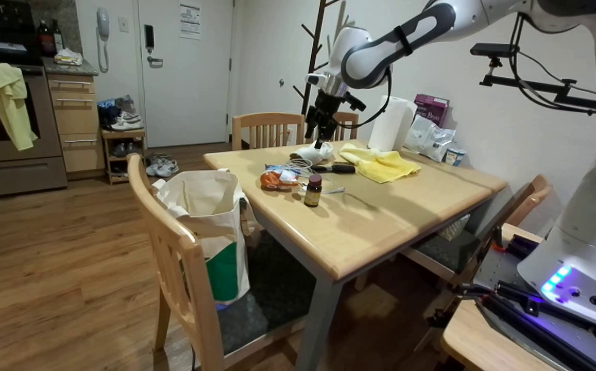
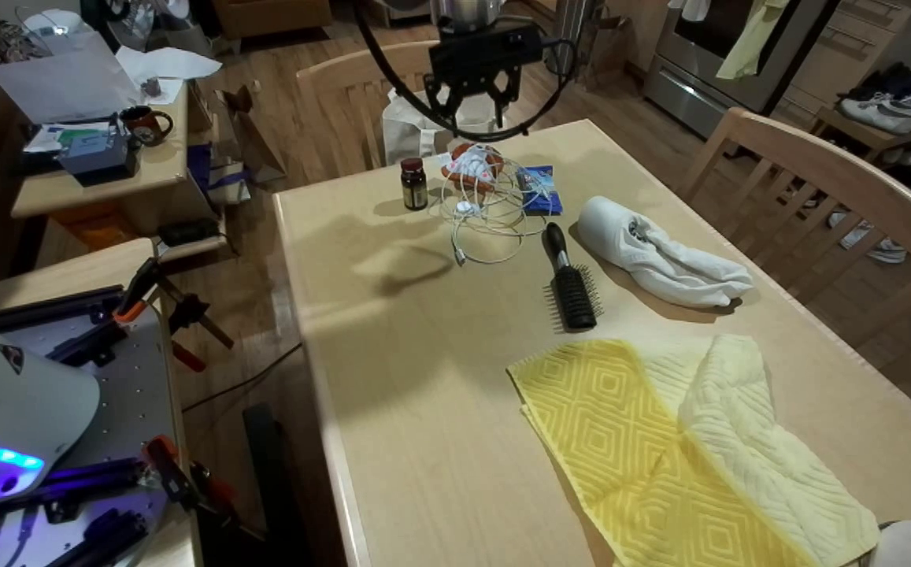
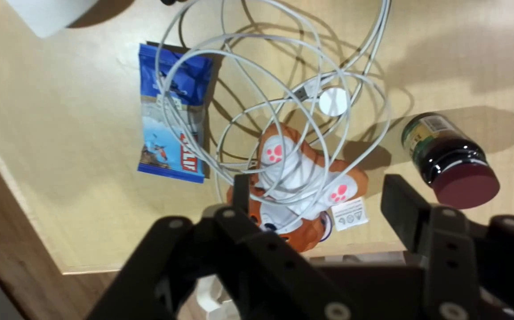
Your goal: Put the charger into the bag on the chair.
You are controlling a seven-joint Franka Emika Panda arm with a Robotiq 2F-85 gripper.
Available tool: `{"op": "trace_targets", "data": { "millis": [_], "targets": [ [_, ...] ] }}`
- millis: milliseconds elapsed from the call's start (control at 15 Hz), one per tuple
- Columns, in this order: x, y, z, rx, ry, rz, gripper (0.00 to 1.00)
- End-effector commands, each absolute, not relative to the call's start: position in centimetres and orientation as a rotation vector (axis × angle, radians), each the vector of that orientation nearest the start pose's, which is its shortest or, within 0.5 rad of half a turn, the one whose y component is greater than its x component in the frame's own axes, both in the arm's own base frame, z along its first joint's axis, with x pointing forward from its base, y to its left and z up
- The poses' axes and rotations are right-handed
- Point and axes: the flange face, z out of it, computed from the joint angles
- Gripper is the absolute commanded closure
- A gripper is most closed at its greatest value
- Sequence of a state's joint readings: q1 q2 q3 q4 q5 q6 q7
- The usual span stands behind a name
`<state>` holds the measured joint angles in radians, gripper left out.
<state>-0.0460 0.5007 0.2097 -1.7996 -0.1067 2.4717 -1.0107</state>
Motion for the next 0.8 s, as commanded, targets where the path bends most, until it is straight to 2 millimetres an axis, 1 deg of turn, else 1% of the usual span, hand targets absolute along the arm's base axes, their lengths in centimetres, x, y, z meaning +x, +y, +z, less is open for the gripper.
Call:
{"op": "trace_targets", "data": {
  "millis": [0, 67, 267, 400, 600, 733],
  "targets": [
    [66.0, 10.4, 25.4, -2.441, -1.988, -0.191, 0.0],
    [65.7, 10.3, 23.9, -2.398, -2.027, -0.154, 0.0],
    [64.9, 9.8, 20.7, -2.307, -2.086, -0.075, 0.0],
    [64.4, 9.2, 19.3, -2.276, -2.106, -0.038, 0.0],
    [63.5, 8.8, 16.5, -2.266, -2.062, -0.023, 0.0],
    [63.4, 8.7, 15.4, -2.267, -2.047, -0.023, 0.0]
  ]
}}
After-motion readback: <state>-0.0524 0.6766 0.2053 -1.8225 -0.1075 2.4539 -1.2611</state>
